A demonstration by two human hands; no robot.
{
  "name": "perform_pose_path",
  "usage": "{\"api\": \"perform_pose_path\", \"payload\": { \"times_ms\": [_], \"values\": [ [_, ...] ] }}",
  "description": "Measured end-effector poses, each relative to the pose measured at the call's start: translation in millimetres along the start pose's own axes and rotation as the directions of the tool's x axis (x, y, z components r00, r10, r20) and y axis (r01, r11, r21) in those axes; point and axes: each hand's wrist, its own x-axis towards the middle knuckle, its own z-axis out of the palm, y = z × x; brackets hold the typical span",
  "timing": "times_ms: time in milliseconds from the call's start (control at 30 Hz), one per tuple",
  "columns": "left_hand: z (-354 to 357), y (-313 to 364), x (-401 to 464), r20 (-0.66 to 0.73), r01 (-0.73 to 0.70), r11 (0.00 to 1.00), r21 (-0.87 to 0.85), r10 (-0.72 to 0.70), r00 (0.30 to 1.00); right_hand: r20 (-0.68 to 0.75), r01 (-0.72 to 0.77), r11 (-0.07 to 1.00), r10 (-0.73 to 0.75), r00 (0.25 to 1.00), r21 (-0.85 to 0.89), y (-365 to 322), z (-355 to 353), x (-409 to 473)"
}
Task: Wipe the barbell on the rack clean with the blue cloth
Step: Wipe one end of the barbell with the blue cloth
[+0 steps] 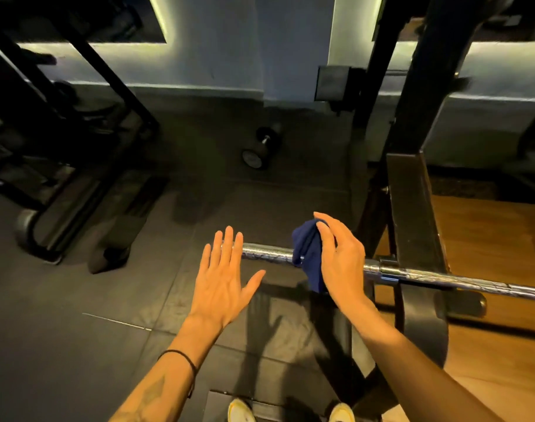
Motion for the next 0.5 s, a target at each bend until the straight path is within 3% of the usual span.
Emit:
{"api": "perform_pose_path", "payload": {
  "times_ms": [500],
  "values": [
    [139.8, -79.3, 5.3, -0.165, 0.145, 0.989, 0.020, -0.140, 0.976, 0.208, 0.189, 0.971, -0.217, 0.954, 0.146, 71.2, 153.7, -24.0]
  ]
}}
